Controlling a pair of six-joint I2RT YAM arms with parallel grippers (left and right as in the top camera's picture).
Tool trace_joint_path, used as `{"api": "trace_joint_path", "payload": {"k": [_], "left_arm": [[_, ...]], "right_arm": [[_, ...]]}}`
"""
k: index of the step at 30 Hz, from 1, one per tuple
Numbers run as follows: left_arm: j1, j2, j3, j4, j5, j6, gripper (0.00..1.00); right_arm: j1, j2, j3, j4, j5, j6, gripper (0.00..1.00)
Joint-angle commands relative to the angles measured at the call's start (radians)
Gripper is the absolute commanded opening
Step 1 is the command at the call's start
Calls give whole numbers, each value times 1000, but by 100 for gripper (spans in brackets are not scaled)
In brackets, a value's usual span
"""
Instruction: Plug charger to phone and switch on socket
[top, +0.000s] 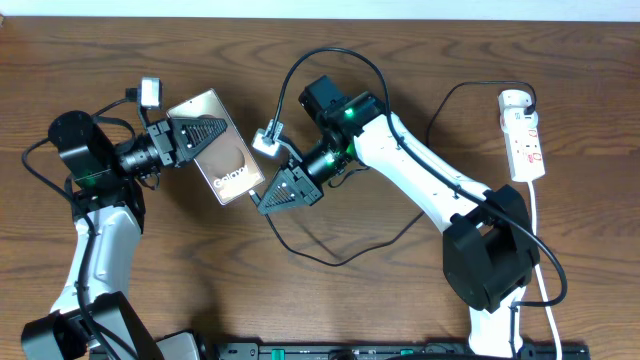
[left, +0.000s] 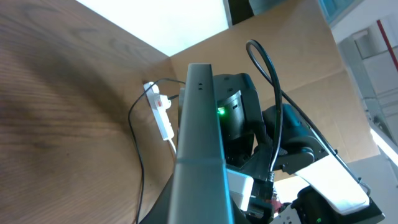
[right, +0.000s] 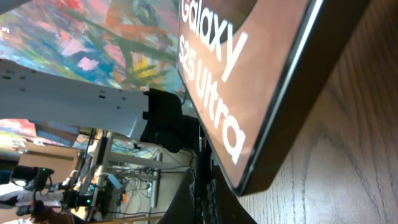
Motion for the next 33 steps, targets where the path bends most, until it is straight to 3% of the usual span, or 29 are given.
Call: {"api": "trace_joint_path", "payload": {"k": [1, 33], "left_arm": [[-3, -6, 8, 6, -4, -35, 7], [-4, -6, 8, 6, -37, -79, 7]], "right_arm": [[8, 0, 10, 17, -43, 26, 1], [12, 1, 10, 82, -42, 85, 1]]}}
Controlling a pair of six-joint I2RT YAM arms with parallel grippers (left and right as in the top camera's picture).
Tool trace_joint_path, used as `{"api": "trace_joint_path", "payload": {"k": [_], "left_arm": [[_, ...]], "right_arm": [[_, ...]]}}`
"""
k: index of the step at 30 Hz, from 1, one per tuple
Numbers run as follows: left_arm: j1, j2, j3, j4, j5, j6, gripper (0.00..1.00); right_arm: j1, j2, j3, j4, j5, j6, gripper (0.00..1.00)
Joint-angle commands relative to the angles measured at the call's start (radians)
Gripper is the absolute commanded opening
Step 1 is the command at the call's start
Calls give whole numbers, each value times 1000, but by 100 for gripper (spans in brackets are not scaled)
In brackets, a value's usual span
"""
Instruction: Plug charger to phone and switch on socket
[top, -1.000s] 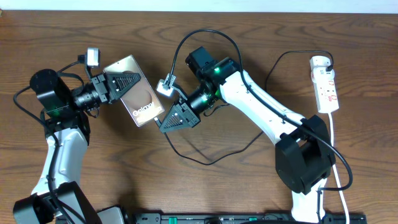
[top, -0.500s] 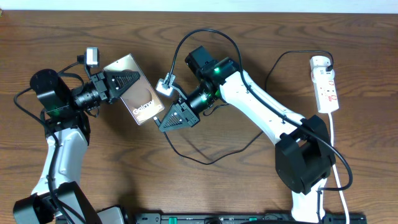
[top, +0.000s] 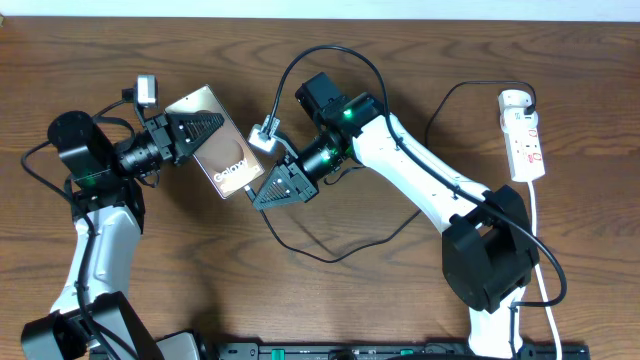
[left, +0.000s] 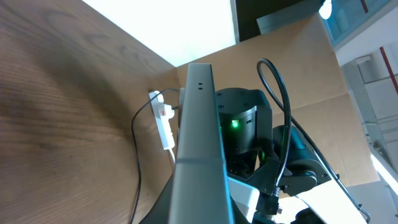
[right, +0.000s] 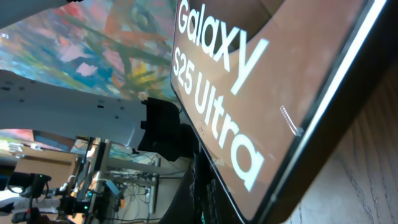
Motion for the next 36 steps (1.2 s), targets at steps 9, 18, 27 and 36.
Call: {"api": "trace_joint_path", "payload": {"k": [9, 18, 27, 36], "left_arm": [[-4, -6, 8, 6, 26, -18, 7], [-4, -6, 8, 7, 26, -21, 7], [-4, -6, 8, 11, 41, -21, 7], [-4, -6, 8, 94, 105, -21, 7]], "right_arm": [[7, 1, 10, 12, -16, 31, 1], [7, 1, 8, 61, -16, 90, 1], [7, 1, 8, 84, -16, 125, 1], [7, 1, 8, 105, -19, 150, 1]]}}
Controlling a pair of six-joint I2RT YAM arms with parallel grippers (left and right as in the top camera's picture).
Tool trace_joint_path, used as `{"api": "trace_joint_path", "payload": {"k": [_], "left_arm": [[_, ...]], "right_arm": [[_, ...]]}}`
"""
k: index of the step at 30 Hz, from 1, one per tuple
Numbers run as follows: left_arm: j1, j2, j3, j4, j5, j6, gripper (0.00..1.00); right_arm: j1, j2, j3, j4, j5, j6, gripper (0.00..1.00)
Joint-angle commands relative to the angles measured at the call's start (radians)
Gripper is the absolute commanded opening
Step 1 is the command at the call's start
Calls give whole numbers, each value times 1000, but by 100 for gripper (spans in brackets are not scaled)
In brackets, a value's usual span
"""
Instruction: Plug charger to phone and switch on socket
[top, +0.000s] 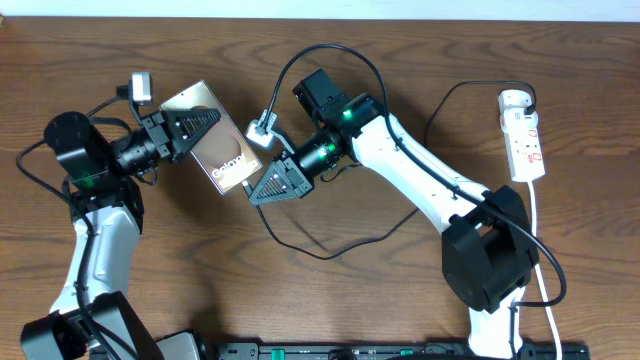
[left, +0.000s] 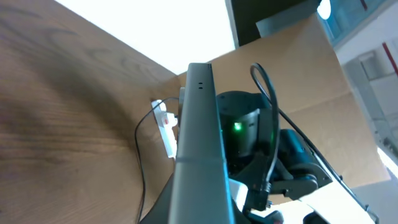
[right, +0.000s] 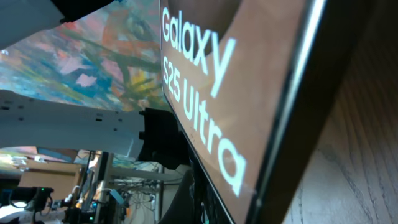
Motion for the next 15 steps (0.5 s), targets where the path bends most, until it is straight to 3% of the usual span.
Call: {"api": "trace_joint_path", "payload": {"k": [1, 15], "left_arm": [[-10, -7, 8, 18, 116, -6, 8], [-10, -7, 8, 36, 116, -5, 8]], "right_arm": [[6, 1, 10, 21, -32, 19, 1], [-7, 1, 10, 51, -44, 36, 1]]}}
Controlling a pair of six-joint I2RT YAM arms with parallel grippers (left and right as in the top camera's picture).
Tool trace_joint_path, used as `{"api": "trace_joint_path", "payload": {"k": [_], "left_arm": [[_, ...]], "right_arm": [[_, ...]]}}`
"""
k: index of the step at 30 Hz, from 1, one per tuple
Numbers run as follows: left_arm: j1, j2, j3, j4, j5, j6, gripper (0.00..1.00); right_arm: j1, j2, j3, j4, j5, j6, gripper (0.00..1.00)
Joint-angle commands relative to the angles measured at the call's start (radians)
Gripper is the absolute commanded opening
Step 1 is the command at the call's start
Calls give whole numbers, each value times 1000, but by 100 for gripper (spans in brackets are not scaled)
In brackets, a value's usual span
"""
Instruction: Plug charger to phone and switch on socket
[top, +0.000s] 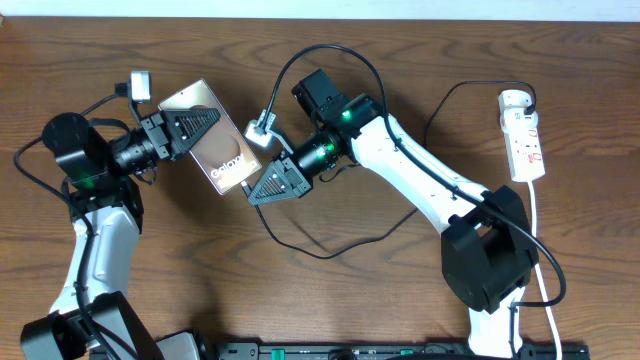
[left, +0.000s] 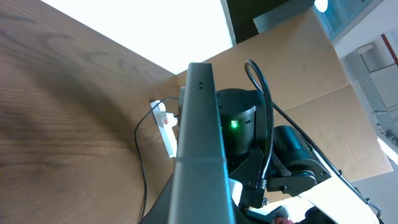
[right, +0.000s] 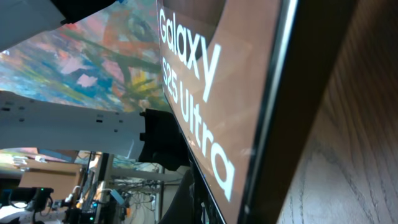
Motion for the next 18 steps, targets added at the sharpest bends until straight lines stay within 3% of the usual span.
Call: {"api": "trace_joint_path", "payload": {"k": [1, 18], "left_arm": [[-12, -7, 8, 9, 104, 0, 7], [-12, -7, 8, 11, 104, 25, 8]], "right_arm": [[-10, 1, 11, 34, -44, 27, 1], [-17, 1, 11, 60, -85, 64, 1]]}}
